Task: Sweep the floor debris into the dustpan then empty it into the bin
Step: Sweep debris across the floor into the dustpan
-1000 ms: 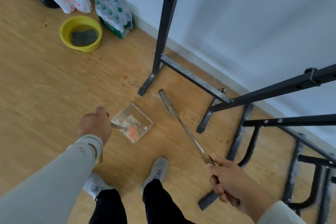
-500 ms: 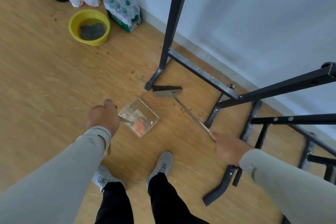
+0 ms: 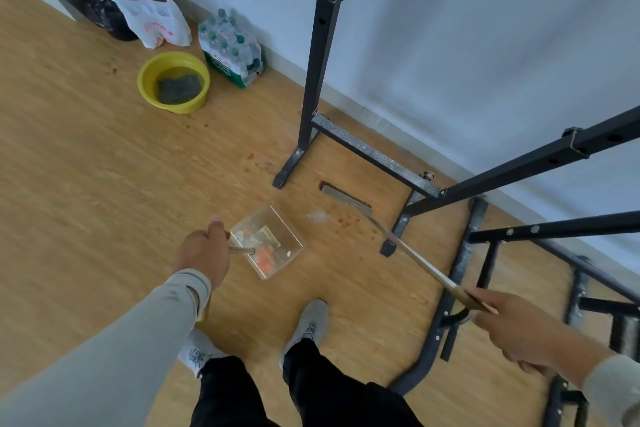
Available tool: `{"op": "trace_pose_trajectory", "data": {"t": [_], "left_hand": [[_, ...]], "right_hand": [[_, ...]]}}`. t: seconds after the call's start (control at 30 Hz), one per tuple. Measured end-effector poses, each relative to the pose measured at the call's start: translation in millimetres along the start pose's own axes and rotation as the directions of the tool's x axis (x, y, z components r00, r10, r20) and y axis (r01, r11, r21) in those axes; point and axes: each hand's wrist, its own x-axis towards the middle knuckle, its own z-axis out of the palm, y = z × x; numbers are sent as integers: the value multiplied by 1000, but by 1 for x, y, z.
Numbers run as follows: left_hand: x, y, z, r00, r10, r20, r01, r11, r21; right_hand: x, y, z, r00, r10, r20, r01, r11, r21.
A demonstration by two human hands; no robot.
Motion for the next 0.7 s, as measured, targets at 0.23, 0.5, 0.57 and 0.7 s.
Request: {"op": "trace_pose_trajectory", "data": {"t": [0.23, 0.5, 0.57, 0.7], "left_hand": [[-3, -2, 28, 1000, -18, 19, 17, 999, 49], [18, -4, 41, 997, 12, -75, -5, 996, 90], [17, -4, 44, 996, 15, -82, -6, 994, 108], [18, -9, 44, 996, 28, -88, -20, 995, 97]], "right_hand": [[60, -68, 42, 998, -41, -42, 35, 990, -134], [39, -65, 116, 935, 16, 355, 26, 993, -114], [27, -57, 88, 924, 36, 381, -15, 998, -59], [9, -48, 8, 942, 36, 335, -57, 997, 50]]}}
